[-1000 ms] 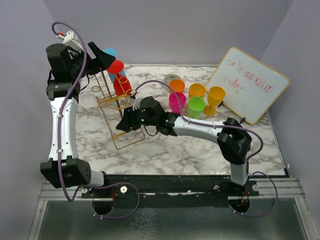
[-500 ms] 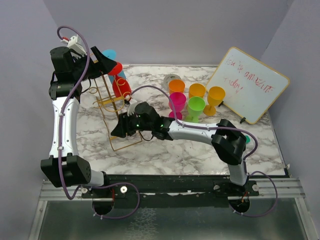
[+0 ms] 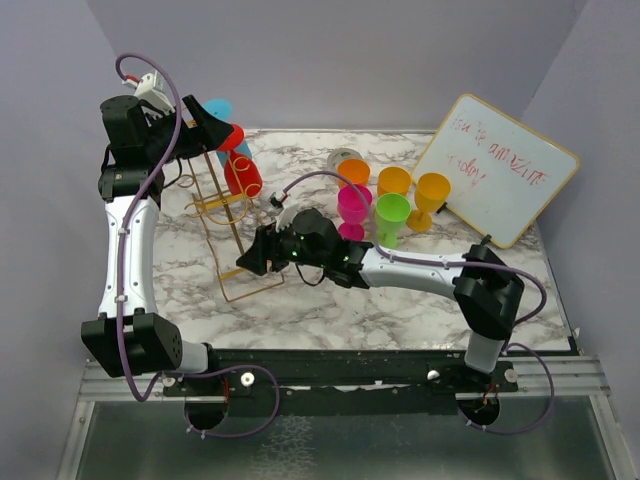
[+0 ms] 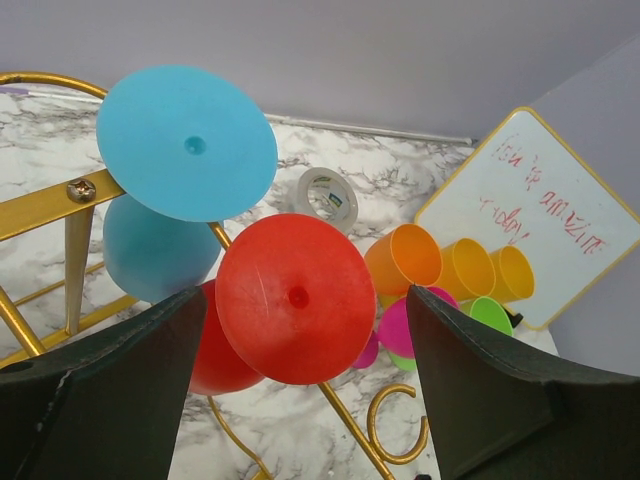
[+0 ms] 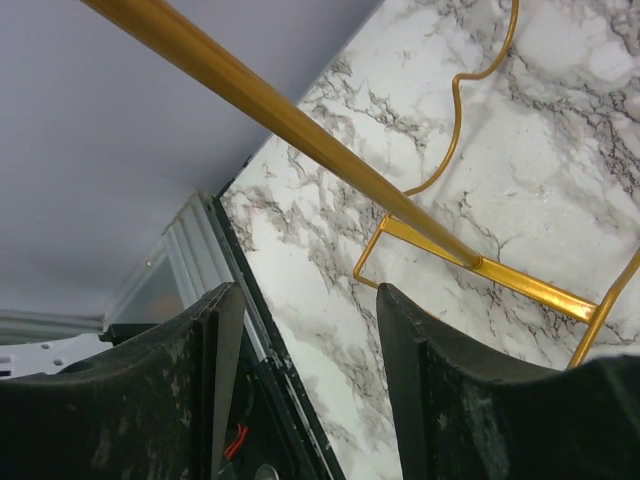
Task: Take the wine glass off the wine glass rack
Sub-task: Adjust the wine rack at the center of the board, then pick up the wine glass from the wine rack.
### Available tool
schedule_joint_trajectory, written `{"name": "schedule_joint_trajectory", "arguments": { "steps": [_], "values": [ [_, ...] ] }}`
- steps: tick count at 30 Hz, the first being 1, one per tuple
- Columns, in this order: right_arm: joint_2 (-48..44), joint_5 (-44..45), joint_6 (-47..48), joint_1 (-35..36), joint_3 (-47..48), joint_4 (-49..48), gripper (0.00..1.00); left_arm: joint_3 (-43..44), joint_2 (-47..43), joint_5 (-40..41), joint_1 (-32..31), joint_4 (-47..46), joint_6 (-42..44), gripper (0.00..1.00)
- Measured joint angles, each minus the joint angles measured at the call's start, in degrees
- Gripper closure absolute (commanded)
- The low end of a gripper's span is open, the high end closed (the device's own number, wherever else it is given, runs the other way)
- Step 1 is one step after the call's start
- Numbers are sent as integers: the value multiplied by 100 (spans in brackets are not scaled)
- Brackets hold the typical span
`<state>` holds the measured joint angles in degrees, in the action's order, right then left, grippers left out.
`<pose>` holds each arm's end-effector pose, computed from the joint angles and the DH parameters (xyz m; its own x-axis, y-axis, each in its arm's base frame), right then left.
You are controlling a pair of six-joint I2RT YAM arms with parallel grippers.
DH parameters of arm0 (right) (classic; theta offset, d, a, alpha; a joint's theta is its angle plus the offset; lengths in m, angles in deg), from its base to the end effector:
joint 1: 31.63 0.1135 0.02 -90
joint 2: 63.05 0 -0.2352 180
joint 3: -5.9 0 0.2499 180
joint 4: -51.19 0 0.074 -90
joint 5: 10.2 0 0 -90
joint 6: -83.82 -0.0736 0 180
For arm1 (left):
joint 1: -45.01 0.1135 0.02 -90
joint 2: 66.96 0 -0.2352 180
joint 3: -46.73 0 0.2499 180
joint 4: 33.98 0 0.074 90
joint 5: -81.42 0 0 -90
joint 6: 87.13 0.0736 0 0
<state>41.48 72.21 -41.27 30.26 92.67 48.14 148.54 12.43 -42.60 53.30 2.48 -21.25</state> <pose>0.2078 0.4096 0.2276 -0.6351 0.0204 -0.7722 -0.6959 0.4187 0.5835 0.3411 0.0081 0.4072 -0.3898 -0.3991 -0.8300 0.2830 0.8057 -0.5203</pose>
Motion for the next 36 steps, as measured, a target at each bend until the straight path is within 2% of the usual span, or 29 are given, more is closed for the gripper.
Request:
{"name": "schedule_joint_trajectory", "arguments": {
  "steps": [10,16,20,25,30,36],
  "values": [
    [-879,706,262,0,-542,59,39,-31,0,0,-2,-42,94,18],
    [-1552,1532,584,-20,-551,809,35,42,9,-2,-7,118,317,17],
    [-1596,1720,737,-245,227,1517,35,149,35,-9,-17,271,409,13],
    [-1392,1410,743,-881,1421,2079,35,319,66,-31,-59,372,415,9],
    [-723,619,551,-1462,2577,2463,34,348,2,-44,-92,269,328,8],
    [354,-22,278,-1593,3829,2922,34,264,-494,-11,-92,144,227,8]
  ]
}}
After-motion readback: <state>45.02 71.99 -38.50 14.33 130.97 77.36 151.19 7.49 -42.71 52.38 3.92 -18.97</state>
